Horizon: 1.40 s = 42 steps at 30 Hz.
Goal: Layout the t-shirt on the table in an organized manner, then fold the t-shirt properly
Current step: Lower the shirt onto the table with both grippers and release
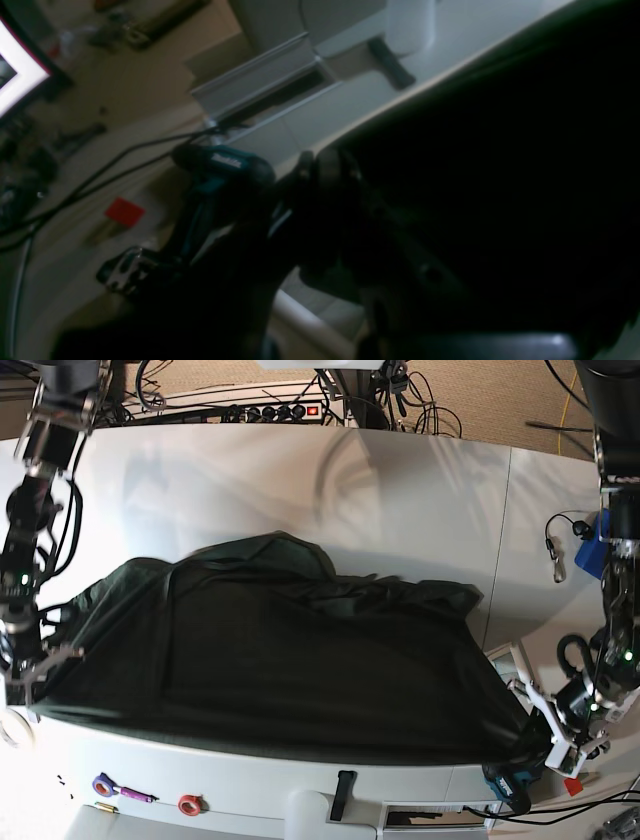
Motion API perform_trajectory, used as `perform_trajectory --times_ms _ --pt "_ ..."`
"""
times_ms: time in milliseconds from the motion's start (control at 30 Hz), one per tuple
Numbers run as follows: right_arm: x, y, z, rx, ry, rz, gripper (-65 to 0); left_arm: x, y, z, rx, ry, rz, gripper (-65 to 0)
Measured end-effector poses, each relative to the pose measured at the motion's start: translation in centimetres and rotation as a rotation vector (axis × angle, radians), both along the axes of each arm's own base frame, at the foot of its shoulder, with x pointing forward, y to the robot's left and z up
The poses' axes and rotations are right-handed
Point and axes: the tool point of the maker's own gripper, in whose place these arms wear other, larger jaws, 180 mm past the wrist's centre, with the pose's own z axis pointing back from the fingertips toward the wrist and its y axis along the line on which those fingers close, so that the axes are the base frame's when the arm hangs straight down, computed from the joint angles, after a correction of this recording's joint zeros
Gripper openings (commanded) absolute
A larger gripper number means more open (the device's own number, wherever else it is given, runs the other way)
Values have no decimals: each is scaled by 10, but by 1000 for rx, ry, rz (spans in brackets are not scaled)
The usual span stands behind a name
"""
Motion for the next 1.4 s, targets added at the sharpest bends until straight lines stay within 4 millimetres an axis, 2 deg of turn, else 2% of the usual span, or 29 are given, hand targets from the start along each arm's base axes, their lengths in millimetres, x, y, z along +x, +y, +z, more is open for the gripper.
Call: perform_trajectory --times_ms 100,200,400,500,600,633,700,733,767,833,967,1033,1167,1233,1333,1400 --pt "21 -4 -18 31 47 1 -650 12 1 -15 -63 37 25 -650" --pt "40 -1 -53 62 135 15 -650 22 -1 -42 -124 104 65 -650" --pt "74 15 -109 173 192 29 -650 42 -21 -75 -181 144 82 -650" --pt "89 26 -127 196 197 34 -650 52 -28 -89 -183 151 96 -650" --pt "99 31 -137 193 218 16 -650 62 -23 -98 -181 142 143 -650" --pt "102 33 -138 202 221 19 -638 64 -20 -100 -188 142 158 -601" --pt "108 35 -137 213 226 17 -515 69 -17 -102 -188 144 179 -382" --pt "111 36 -134 217 219 16 -465 71 -13 -103 -191 145 200 -317" --pt "113 35 -130 215 212 16 -427 73 -8 -102 -192 137 233 -288" --pt "118 32 -118 212 182 5 -413 77 2 -99 -214 125 297 -286" --pt "125 20 -95 197 121 -41 -413 74 7 -100 -252 156 292 -287" --pt "125 17 -88 191 109 -51 -414 69 -2 -95 -298 163 216 -287" --pt "124 17 -83 197 121 -63 -414 53 -32 -78 -370 161 -16 -293" --pt "125 18 -75 192 111 -62 -414 50 -34 -77 -396 155 -16 -296" --pt "124 19 -61 205 95 -69 -414 36 -36 -95 -377 182 -20 -303" --pt "121 22 -51 201 77 -48 -415 21 -39 -114 -367 215 -24 -305"
